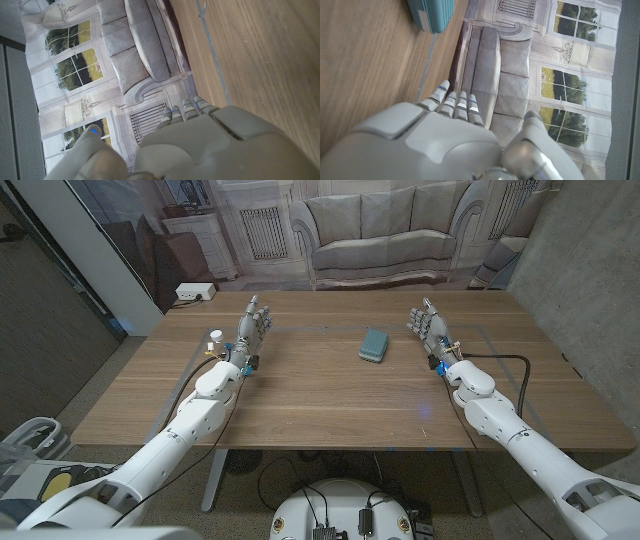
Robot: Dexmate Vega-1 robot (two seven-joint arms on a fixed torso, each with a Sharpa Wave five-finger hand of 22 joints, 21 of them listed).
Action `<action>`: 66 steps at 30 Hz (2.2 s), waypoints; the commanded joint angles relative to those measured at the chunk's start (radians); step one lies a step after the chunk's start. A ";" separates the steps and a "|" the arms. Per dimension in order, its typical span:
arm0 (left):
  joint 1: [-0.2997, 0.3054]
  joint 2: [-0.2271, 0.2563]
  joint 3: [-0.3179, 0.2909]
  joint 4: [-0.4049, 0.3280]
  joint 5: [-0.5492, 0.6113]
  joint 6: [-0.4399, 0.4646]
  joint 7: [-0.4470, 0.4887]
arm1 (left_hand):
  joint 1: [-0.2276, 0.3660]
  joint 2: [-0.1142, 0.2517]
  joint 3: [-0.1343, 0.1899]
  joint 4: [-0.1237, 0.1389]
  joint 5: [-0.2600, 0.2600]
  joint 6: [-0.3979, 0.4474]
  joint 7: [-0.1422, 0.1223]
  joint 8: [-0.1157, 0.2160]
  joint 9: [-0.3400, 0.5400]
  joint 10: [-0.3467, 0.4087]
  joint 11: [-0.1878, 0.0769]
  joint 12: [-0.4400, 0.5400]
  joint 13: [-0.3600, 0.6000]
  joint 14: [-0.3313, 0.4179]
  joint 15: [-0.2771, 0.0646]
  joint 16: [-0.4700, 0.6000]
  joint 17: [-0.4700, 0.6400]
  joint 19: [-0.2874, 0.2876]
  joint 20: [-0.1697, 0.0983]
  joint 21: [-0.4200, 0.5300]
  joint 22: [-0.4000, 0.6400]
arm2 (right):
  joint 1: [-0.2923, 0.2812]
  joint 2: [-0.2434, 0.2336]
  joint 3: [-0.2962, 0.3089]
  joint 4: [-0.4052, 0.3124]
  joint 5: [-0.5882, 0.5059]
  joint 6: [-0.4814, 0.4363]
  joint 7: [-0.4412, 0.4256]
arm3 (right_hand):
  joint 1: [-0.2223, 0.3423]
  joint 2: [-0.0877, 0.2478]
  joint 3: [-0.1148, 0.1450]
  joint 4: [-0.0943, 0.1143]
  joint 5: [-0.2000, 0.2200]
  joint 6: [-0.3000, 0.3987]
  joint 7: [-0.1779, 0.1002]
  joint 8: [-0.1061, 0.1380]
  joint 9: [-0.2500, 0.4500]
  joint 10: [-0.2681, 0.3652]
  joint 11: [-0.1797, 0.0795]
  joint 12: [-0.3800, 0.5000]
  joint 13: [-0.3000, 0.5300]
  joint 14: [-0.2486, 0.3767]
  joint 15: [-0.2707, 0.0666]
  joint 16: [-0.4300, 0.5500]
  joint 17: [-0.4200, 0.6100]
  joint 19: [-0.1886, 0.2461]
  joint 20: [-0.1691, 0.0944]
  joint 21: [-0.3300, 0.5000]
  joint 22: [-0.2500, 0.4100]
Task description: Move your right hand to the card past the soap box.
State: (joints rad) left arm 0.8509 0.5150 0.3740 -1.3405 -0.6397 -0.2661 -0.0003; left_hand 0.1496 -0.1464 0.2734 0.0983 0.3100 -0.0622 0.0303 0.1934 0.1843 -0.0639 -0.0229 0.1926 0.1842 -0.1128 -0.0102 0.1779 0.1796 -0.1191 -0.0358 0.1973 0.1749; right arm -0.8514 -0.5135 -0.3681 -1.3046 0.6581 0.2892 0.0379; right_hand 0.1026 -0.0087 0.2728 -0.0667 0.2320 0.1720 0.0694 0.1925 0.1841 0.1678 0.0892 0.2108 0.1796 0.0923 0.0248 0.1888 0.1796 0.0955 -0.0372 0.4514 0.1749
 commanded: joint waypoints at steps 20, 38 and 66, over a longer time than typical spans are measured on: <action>-0.015 -0.006 0.011 -0.022 -0.002 0.033 0.008 | 0.020 0.005 0.003 -0.006 0.010 -0.005 0.001 0.006 0.003 -0.003 0.002 0.008 0.003 -0.005 0.005 0.009 0.001 -0.004 -0.031 0.004 0.004 | -0.014 -0.035 0.007 -0.039 -0.001 0.020 0.041 | 0.011 0.003 0.009 -0.005 0.001 0.018 -0.014 0.007 0.004 0.021 -0.003 0.011 0.004 0.018 0.002 0.008 0.003 0.016 -0.039 -0.003 0.002; -0.028 0.004 0.023 -0.035 0.008 0.058 0.002 | 0.033 0.016 0.004 -0.011 0.013 0.010 0.001 0.011 0.003 0.006 0.005 0.011 0.003 0.001 0.003 0.011 0.001 -0.006 -0.024 0.002 0.004 | -0.017 -0.064 0.032 -0.023 0.019 0.061 0.102 | 0.013 0.003 0.008 -0.009 -0.002 0.028 -0.022 0.009 0.004 0.036 -0.007 0.014 0.005 0.029 -0.002 0.009 0.003 0.027 -0.039 -0.010 0.002; -0.020 0.018 0.020 -0.069 0.010 0.051 -0.006 | 0.048 0.027 0.005 -0.017 0.015 0.014 0.000 0.011 0.004 0.009 0.003 0.012 0.003 0.003 0.003 0.010 0.001 -0.009 -0.021 0.001 0.005 | -0.132 -0.146 0.091 -0.154 0.003 0.114 0.071 | 0.016 0.007 0.008 -0.014 -0.004 0.036 -0.026 0.008 0.004 0.047 -0.015 0.014 0.005 0.039 -0.004 0.008 0.003 0.034 -0.036 -0.024 0.003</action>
State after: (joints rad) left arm 0.8291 0.5305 0.3947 -1.4019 -0.6312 -0.2081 -0.0051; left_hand 0.1879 -0.1185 0.2744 0.0883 0.3185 -0.0546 0.0304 0.2009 0.1838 -0.0565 -0.0158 0.1969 0.1837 -0.1123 -0.0096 0.1819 0.1794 -0.1188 -0.0358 0.1973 0.1744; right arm -0.9454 -0.6315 -0.2971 -1.4148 0.6663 0.3857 0.1176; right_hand 0.1139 -0.0047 0.2807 -0.0747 0.2320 0.1984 0.0428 0.1968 0.1837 0.2052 0.0731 0.2184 0.1793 0.1211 0.0215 0.1950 0.1791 0.1208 -0.0374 0.4275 0.1745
